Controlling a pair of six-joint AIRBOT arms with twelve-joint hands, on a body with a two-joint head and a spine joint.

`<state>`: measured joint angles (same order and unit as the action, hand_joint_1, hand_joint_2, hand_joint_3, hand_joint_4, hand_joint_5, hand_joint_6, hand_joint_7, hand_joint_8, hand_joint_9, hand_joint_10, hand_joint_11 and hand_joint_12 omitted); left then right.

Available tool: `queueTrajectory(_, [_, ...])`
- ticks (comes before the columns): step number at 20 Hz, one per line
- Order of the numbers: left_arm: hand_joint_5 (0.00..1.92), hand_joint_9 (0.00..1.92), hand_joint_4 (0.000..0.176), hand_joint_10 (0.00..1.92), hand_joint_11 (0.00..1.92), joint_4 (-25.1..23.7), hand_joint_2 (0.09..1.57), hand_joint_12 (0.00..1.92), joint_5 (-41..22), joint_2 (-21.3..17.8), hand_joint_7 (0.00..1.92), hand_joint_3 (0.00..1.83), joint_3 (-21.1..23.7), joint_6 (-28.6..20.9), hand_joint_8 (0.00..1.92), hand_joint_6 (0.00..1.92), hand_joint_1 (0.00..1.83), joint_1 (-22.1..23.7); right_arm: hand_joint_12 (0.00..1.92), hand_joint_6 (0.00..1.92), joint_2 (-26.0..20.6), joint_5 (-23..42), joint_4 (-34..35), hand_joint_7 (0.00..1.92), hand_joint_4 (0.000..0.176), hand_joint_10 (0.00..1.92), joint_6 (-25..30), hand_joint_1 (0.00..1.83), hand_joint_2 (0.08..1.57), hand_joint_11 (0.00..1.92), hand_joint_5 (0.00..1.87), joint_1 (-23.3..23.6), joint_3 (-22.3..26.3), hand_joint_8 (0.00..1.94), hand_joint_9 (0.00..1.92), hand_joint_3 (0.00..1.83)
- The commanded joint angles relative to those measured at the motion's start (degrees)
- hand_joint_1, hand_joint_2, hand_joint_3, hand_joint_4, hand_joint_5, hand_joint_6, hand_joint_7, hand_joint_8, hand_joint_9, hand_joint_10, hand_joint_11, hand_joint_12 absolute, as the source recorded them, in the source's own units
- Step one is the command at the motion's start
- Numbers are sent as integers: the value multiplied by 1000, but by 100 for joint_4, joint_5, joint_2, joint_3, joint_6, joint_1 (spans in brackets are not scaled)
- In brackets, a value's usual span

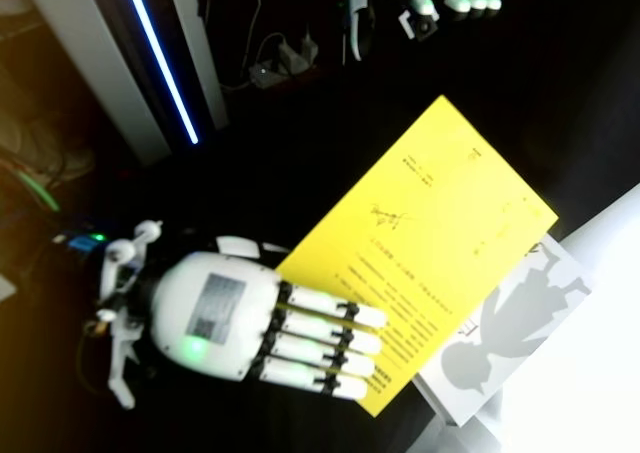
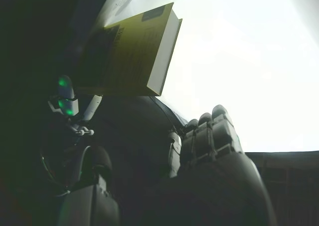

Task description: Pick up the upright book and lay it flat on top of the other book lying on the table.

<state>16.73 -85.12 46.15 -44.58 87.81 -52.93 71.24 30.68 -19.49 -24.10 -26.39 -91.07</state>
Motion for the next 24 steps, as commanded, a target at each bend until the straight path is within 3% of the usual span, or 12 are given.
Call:
queueTrajectory(1, [0, 0, 140, 0, 0, -102, 1191, 0, -706, -27, 0, 3, -15, -9, 0, 0, 327, 26, 1, 0, 30, 664, 98, 0, 0, 0, 70, 385, 1214, 0, 0, 44, -23, 0, 0, 0])
queueTrajectory(4, [0, 0, 135, 0, 0, -102, 1184, 0, -704, -25, 0, 0, -16, -9, 0, 0, 308, 25, 0, 0, 63, 673, 60, 0, 7, 0, 71, 325, 1205, 0, 0, 45, -21, 0, 0, 0])
queueTrajectory(6, [0, 0, 166, 0, 0, -100, 1179, 0, -704, -24, 0, 0, -18, -9, 0, 0, 328, 24, 0, 0, 64, 692, -16, 0, 0, 0, 74, 297, 1222, 0, 0, 63, -18, 0, 0, 0])
queueTrajectory(7, [0, 0, 151, 0, 0, -92, 1184, 0, -706, -22, 0, 0, -20, -9, 0, 0, 341, 20, 0, 0, 63, 690, -73, 0, 0, 0, 74, 316, 1244, 0, 0, 107, -21, 0, 0, 0])
queueTrajectory(10, [0, 0, 140, 0, 0, -91, 1193, 0, -703, -17, 0, 3, -22, -9, 0, 0, 331, 19, 0, 0, 63, 637, -280, 0, 0, 0, 74, 289, 1249, 0, 0, 246, -77, 0, 0, 2])
queueTrajectory(12, [0, 0, 174, 0, 0, -91, 1182, 0, -696, -15, 0, 0, -29, -9, 0, 0, 335, 18, 0, 0, 94, 364, -512, 0, 0, 0, 73, 236, 1269, 0, 0, 455, -220, 0, 0, 10])
queueTrajectory(13, [0, 0, 174, 0, 0, -91, 1182, 0, -697, -15, 0, 0, -30, -9, 0, 0, 335, 18, 0, 0, 94, 294, -579, 0, 0, 0, 73, 236, 1269, 0, 0, 516, -242, 0, 0, 10])
queueTrajectory(14, [0, 0, 153, 0, 0, -91, 1190, 0, -697, -13, 0, 2, -30, -9, 0, 0, 343, 18, 0, 0, 108, 194, -648, 0, 0, 0, 72, 201, 1287, 0, 0, 594, -285, 0, 0, 17])
queueTrajectory(18, [0, 0, 141, 0, 0, -91, 1194, 0, -697, -8, 0, 2, -34, -9, 0, 0, 368, 15, 0, 0, 289, -185, -674, 0, 0, 0, 71, 130, 1303, 0, 0, 759, -596, 0, 0, 20])
queueTrajectory(19, [0, 0, 147, 0, 0, -91, 1189, 0, -694, -2, 0, 0, -37, -9, 0, 0, 374, 15, 0, 0, 343, -253, -683, 0, 8, 0, 71, 122, 1286, 0, 0, 783, -646, 0, 0, 11])
queueTrajectory(21, [0, 0, 145, 0, 0, -91, 1182, 0, -693, 2, 0, 0, -41, -10, 0, 0, 381, 15, 0, 0, 458, -382, -822, 0, 44, 0, 71, 232, 1250, 0, 0, 853, -724, 0, 0, 0])
queueTrajectory(24, [0, 0, 173, 0, 0, -91, 1188, 0, -688, 2, 0, 1, -41, -10, 0, 0, 397, 15, 0, 0, 478, -401, -1054, 0, 91, 0, 72, 221, 1197, 0, 0, 879, -584, 0, 0, 0])
